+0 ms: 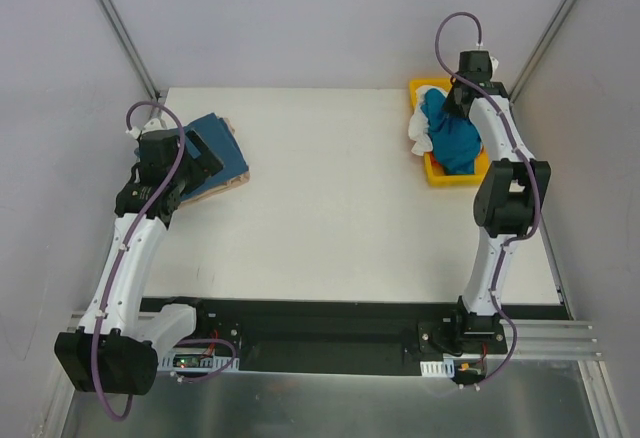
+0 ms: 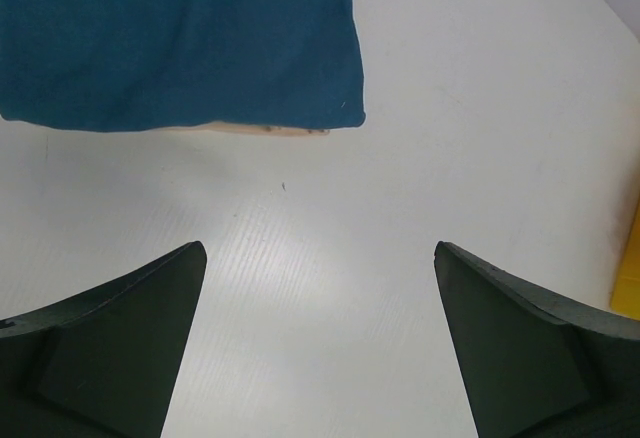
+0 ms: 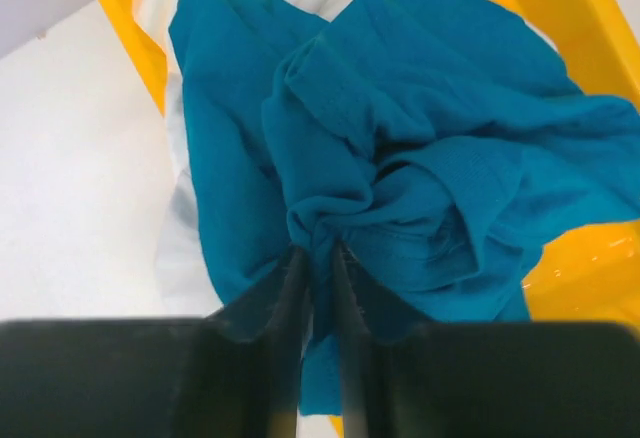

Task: Fold and stack the t-shirts
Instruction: Grab crumpled tshirt from bin with the right arm, then move the tshirt to the center of the board

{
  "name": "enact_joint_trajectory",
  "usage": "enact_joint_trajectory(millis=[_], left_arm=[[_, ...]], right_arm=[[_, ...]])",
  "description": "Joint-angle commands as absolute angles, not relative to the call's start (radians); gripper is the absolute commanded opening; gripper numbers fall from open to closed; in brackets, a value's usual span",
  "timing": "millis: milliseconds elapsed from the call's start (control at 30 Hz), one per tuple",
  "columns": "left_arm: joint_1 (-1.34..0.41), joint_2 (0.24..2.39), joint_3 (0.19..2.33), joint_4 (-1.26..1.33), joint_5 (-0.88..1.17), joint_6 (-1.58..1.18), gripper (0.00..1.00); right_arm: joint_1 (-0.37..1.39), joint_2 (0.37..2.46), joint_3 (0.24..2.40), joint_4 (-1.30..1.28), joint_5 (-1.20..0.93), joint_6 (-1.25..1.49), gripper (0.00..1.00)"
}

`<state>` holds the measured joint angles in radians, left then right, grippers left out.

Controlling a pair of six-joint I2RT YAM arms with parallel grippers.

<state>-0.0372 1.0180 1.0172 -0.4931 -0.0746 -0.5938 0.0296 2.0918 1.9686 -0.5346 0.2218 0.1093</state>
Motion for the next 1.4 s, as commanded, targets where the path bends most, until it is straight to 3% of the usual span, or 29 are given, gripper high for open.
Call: enact_joint_trajectory(millis=[0,267,567,767,933,1033,1100,1167,1233,1300,1333,1367], left_arm=[[-0.028,0.996,1.045,-0.489,-0.055,-0.591,0.99],[-0.028,0.943,1.028,-0.488,-0.031,-0.607,0.99],[-0.028,0.933,1.039,-0.488,0.031,-0.609,0.99],[-0.028,0.92,1.034,-0.488,0.046,-0.629,0.99],[-0.028,0.893,1.008,-0.489,0.034,-0.643,0.99],[-0.028,0.859,0.985,-0.488,0.014,-0.655,0.99],[-0.028,0.833,0.963,-0.491,0.009,-0.661,0.99],[-0.028,0.812,0.95,-0.491,0.014,-0.666,1.0],[-0.028,0.801,0.928,-0.491,0.04,-0.675,0.99],[-0.028,0.799,0.902,-0.491,0.089,-0.678,0.99],[-0.028,0.802,0.894,-0.491,0.112,-0.686,1.0],[-0.028,0.811,0.873,-0.491,0.129,-0.692,0.99]], right_arm=[[0.026,2.027,2.066,-0.545,0.227,0.137,0.01],[0.041,1.705,1.971,-0.396,0.137,0.06,0.01],[0.149,1.459,2.026,-0.174,-0.473,0.116,0.01],[0.314,1.47,2.151,-0.124,-0.624,0.149,0.01],[0.347,1.419,1.975,-0.124,-0.638,0.18,0.01],[0.345,1.324,1.718,-0.211,-0.43,0.067,0.01],[0.344,1.273,1.608,-0.31,-0.173,0.016,0.01],[0.336,1.264,1.478,-0.41,0.04,-0.044,0.27],[0.318,1.287,1.433,-0.49,0.104,-0.058,0.75],[0.296,1.304,1.407,-0.6,0.152,-0.046,0.86],[0.295,1.299,1.396,-0.616,0.162,-0.048,0.99],[0.295,1.287,1.356,-0.62,0.175,-0.052,1.0]])
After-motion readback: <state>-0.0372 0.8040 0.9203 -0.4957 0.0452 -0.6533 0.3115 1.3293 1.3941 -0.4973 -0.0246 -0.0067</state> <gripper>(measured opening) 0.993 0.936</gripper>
